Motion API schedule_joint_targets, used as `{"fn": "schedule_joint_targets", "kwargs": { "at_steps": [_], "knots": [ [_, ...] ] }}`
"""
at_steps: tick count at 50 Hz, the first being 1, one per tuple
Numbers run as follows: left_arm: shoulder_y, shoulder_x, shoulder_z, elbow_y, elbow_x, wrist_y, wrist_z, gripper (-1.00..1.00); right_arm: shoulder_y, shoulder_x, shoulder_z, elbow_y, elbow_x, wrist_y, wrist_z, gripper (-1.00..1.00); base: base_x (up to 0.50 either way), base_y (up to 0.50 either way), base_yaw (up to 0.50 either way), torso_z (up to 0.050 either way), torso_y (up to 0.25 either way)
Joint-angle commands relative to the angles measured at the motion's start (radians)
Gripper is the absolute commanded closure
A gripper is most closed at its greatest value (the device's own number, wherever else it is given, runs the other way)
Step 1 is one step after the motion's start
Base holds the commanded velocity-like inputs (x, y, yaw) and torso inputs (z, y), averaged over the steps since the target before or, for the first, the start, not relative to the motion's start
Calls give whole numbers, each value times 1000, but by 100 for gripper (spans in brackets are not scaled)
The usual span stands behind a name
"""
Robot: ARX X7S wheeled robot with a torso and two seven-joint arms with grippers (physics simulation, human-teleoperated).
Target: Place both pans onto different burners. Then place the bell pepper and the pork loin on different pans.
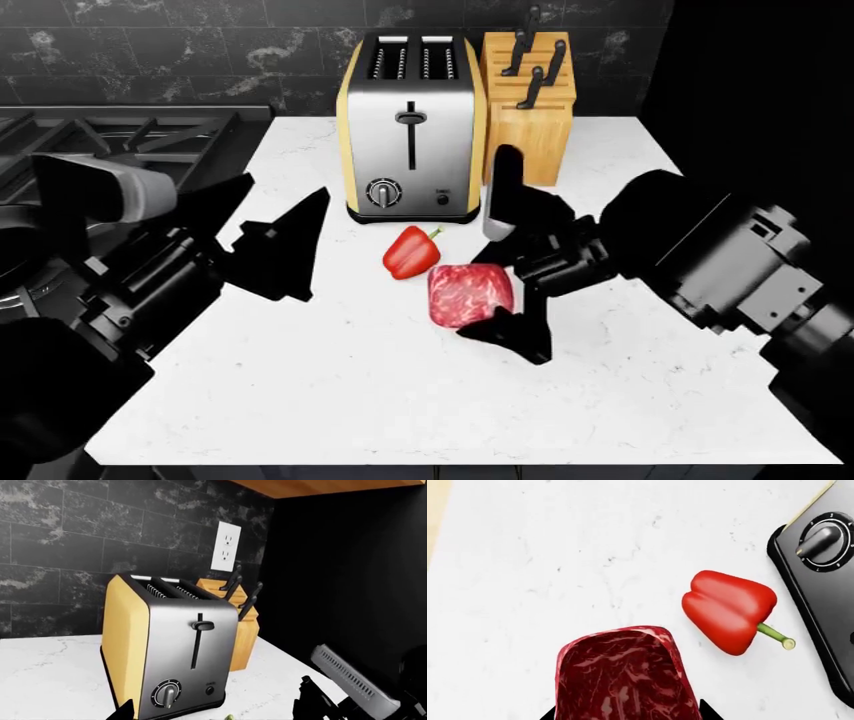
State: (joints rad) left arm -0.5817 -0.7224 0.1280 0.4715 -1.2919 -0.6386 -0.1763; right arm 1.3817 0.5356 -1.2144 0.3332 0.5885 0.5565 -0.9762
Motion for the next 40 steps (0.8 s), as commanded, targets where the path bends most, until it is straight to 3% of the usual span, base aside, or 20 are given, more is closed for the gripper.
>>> {"fn": "schedule_joint_targets", "kwargs": {
  "at_steps": [1,13,21,30,40],
  "knots": [
    [3,6,12,-12,10,1,11,-100,-12,83,85,-209,52,45,158,100,0,0,0,0,0],
    [7,-2,9,0,-2,0,9,-100,-81,163,340,-409,345,290,589,100,0,0,0,1,1],
    [9,-7,4,11,-12,2,7,-100,-142,202,460,-507,457,311,807,100,0,0,0,0,1],
    [15,-12,9,44,-13,0,6,-100,-189,206,566,-683,532,347,1171,100,0,0,0,1,1],
    [14,12,39,34,-15,-8,11,-100,-242,232,612,-852,566,395,1467,100,0,0,0,0,1]
  ]
}}
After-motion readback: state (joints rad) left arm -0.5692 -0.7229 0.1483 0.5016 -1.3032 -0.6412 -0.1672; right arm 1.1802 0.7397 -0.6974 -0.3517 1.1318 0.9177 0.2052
